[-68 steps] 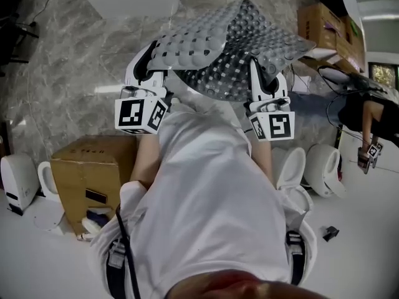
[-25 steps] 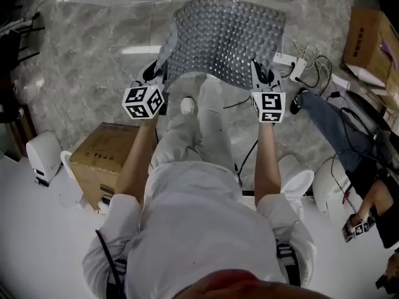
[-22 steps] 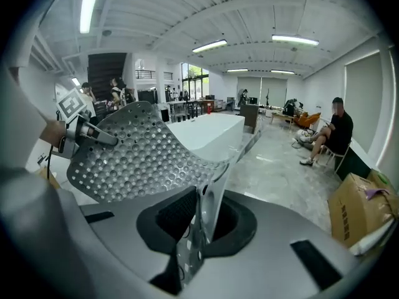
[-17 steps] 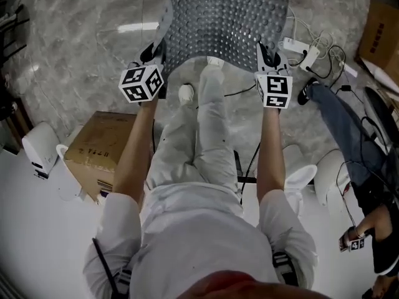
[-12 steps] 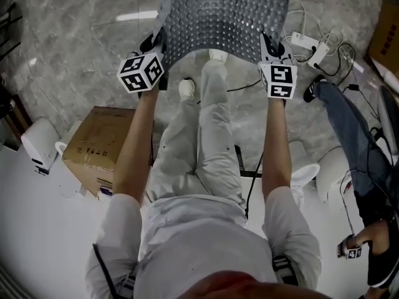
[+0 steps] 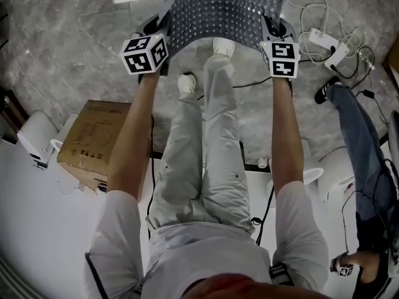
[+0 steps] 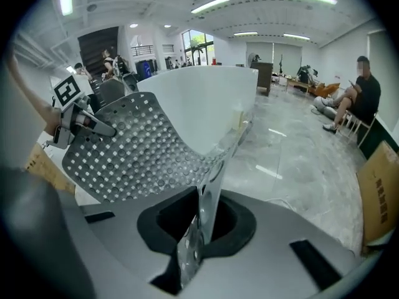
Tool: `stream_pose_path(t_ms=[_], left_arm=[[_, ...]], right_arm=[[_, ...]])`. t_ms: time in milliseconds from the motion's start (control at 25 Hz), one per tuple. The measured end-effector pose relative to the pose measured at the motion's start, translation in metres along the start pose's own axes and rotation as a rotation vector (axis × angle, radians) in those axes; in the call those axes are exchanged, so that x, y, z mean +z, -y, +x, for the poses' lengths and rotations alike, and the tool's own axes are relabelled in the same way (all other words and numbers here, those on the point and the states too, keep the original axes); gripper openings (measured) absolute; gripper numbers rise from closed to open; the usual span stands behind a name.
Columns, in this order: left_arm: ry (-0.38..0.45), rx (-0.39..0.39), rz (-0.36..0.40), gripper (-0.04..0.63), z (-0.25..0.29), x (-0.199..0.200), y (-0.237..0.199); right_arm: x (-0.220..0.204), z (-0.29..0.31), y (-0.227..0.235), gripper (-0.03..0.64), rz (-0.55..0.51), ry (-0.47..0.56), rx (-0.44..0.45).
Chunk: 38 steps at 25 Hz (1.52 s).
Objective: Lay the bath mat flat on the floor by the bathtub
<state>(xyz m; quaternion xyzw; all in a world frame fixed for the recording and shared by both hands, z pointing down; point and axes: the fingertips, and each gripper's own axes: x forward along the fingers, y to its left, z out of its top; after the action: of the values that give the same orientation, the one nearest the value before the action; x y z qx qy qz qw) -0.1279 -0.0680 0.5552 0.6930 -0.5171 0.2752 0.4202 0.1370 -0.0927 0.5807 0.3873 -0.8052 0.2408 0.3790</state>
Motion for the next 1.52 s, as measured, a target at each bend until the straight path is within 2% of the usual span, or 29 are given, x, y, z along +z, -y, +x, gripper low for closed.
stream_pose_path(t_ms=[200,400,800,1040,1520], left_arm=[[-0.042,0.029,0.026,0.009,0.050,-0.022,-0.018],[-0.047,0.032,0.031,0.009,0.093,-0.028,-0.031],[-0.086,0.036,-0.023,0.010,0.163,-0.068,-0.053],[-0.119,0.049,-0.012,0.011,0.191,-0.090,-0.065],[-0.089,0.120,-0.009,0.011,0.238,-0.119,-0.145]], right_arm=[[-0.032,0.043,0.003,0.029,0.050,-0.013,-0.005],[-0.053,0.080,0.017,0.028,0.050,-0.009,-0.027],[-0.100,0.150,0.024,0.023,0.066,-0.035,-0.038],[-0.136,0.173,0.030,0.023,0.036,-0.067,-0.022],[-0.203,0.206,0.081,0.021,0.018,-0.084,-0.068]])
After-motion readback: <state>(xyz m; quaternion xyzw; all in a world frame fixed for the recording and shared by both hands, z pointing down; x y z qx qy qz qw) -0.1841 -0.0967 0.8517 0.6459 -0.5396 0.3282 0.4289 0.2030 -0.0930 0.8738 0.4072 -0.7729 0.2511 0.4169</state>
